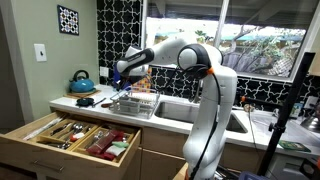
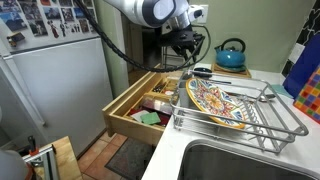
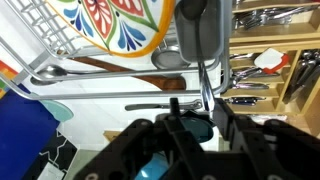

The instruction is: Move the spoon to the right

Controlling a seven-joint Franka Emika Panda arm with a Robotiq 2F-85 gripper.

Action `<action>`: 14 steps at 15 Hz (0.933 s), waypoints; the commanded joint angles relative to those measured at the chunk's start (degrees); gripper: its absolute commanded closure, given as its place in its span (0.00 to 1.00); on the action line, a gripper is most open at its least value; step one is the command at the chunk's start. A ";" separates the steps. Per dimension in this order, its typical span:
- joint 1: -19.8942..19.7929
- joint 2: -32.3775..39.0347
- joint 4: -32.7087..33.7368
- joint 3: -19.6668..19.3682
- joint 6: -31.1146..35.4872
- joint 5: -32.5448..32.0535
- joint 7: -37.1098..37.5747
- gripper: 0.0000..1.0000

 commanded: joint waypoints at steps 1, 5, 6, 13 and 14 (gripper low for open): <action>-0.32 0.48 -1.41 -0.37 3.25 -2.13 12.08 0.27; 0.25 1.90 -0.65 0.09 1.27 2.12 10.33 0.01; 0.32 2.24 -0.29 0.25 0.19 3.37 8.19 0.00; -0.65 4.72 2.47 1.04 -5.20 12.24 -15.19 0.00; -0.83 5.06 2.78 1.02 -4.56 12.76 -18.01 0.00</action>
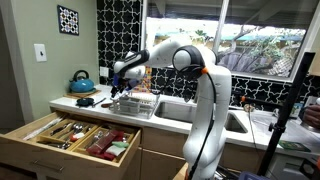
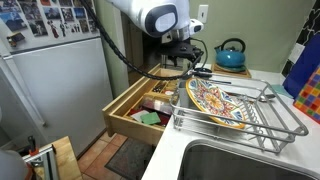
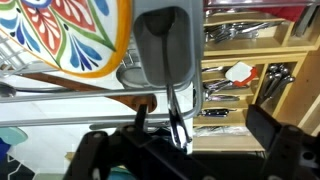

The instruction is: Move the spoon to the right

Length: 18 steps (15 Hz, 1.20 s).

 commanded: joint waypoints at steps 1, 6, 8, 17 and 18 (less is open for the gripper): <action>-1.11 1.42 2.18 0.32 -1.45 4.22 -11.62 0.00; -0.92 1.33 2.32 0.27 0.02 2.82 -9.43 0.00; -1.32 1.98 2.95 0.33 0.31 4.38 -11.76 0.00; -3.05 2.38 4.62 -0.29 -7.07 11.10 -23.36 0.07; -3.19 2.45 4.84 -0.28 -7.44 11.45 -24.15 0.10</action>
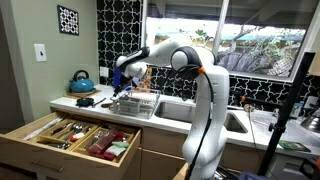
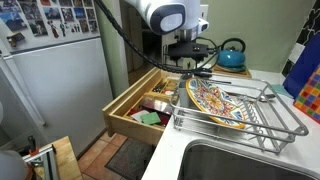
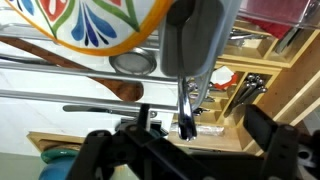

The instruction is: Move the spoon to the right

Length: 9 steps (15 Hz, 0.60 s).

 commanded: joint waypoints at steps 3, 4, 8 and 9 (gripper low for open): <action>-1.20 1.28 1.72 -0.12 -2.59 2.01 -4.83 0.34; -1.31 1.46 1.77 -0.07 -2.45 2.32 -5.61 0.44; -1.67 2.36 1.97 0.15 -2.57 4.34 -8.52 0.65; -1.73 2.53 2.00 0.18 -2.60 4.64 -8.94 0.63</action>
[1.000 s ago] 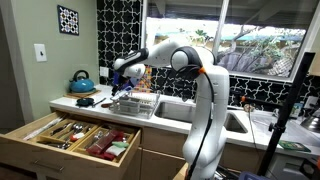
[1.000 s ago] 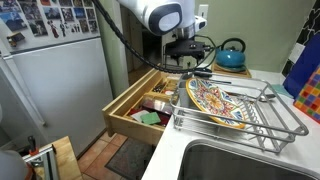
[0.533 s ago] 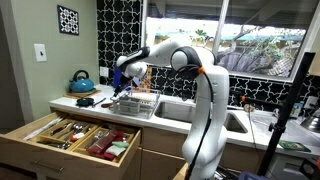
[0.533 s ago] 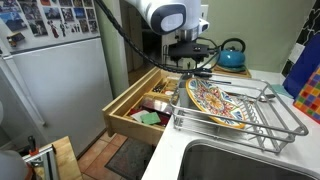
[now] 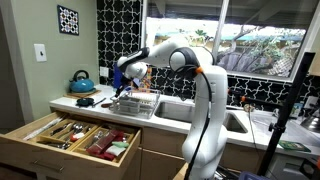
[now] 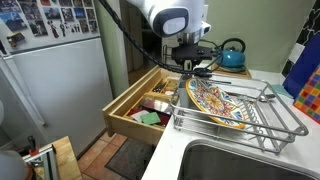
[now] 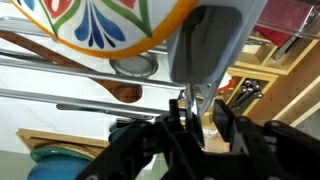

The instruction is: Move the spoon to the right

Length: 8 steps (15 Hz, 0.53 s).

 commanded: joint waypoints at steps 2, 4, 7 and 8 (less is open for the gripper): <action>-0.96 1.30 1.26 0.26 -1.91 2.40 -3.65 0.71; -1.09 1.23 1.35 0.26 -1.93 2.55 -4.12 0.82; -1.13 0.92 1.52 0.25 -1.87 2.59 -4.35 0.91; -1.14 0.87 1.64 0.25 -1.88 2.59 -4.47 0.89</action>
